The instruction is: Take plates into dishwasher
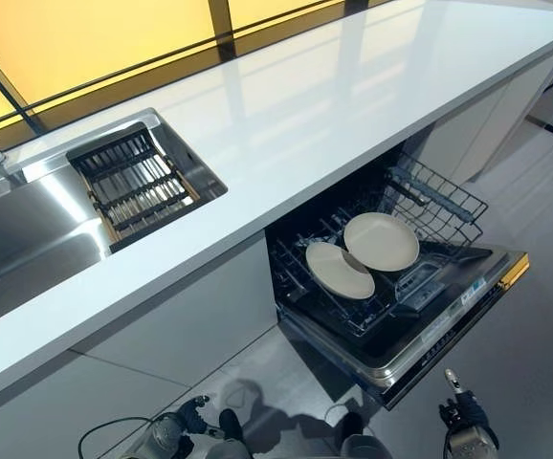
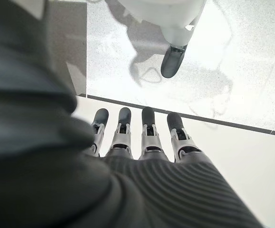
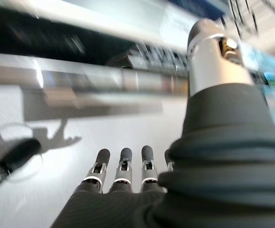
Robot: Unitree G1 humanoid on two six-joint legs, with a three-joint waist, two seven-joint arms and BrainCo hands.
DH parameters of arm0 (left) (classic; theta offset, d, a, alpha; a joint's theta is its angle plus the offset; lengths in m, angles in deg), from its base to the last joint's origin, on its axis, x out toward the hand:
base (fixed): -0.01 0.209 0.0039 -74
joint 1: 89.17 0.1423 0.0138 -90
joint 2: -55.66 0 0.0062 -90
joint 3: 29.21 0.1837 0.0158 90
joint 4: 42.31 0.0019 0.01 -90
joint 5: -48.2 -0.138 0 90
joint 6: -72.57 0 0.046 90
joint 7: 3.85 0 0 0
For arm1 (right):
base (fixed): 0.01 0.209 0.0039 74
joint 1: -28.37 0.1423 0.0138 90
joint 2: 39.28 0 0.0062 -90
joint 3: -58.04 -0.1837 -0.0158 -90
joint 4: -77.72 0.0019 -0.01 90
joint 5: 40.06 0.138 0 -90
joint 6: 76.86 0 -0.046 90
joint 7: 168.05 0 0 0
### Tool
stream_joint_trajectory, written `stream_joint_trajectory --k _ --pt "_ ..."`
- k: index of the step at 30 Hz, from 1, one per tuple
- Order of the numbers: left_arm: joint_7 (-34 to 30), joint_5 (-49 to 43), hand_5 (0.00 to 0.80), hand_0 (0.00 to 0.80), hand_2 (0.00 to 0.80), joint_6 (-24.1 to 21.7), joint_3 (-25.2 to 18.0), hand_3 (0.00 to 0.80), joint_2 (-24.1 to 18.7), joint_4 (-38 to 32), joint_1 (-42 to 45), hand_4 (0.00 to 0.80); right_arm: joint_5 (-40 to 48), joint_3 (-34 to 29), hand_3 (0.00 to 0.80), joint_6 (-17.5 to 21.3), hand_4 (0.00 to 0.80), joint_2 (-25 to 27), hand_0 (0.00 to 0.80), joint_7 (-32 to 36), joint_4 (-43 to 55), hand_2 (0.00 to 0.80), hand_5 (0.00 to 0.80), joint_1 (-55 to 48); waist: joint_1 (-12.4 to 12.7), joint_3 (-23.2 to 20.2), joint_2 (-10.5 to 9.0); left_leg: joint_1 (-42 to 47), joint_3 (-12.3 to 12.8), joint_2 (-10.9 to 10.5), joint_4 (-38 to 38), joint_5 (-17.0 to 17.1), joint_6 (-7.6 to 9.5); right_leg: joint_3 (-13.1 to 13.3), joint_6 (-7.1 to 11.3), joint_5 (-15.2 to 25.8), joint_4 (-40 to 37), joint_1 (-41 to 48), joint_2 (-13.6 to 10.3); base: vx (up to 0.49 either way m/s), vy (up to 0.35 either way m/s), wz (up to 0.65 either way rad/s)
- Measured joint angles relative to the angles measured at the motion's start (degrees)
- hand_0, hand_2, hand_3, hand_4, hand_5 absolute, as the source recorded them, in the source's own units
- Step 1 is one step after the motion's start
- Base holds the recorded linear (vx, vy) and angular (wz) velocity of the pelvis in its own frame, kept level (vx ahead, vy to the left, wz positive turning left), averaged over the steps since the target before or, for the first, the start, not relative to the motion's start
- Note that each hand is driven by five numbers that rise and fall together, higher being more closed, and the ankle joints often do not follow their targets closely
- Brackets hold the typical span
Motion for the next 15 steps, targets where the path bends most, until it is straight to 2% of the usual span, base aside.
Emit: stream_joint_trajectory --k 7,15 --pt "-0.1 0.0 0.000 0.000 0.000 0.4 0.0 0.000 0.6 0.0 0.3 0.000 -2.2 3.7 0.000 -1.6 0.000 1.6 0.000 6.0 0.1 0.000 0.000 0.5 0.2 0.0 0.29 -0.9 -0.5 0.0 0.0 0.2 -0.18 -0.7 -0.05 -0.1 -0.1 -0.4 0.1 0.003 0.011 0.03" --pt "-0.1 0.0 0.000 0.000 0.000 0.3 -0.1 0.000 1.2 0.5 0.6 0.000 -3.5 7.2 0.000 -2.3 0.000 3.7 0.000 8.3 0.6 0.000 0.000 0.1 0.2 0.3 0.78 -0.9 -0.7 0.4 0.0 0.3 -0.41 -0.8 -0.14 -0.1 -0.1 -0.4 0.5 0.004 0.002 0.00"
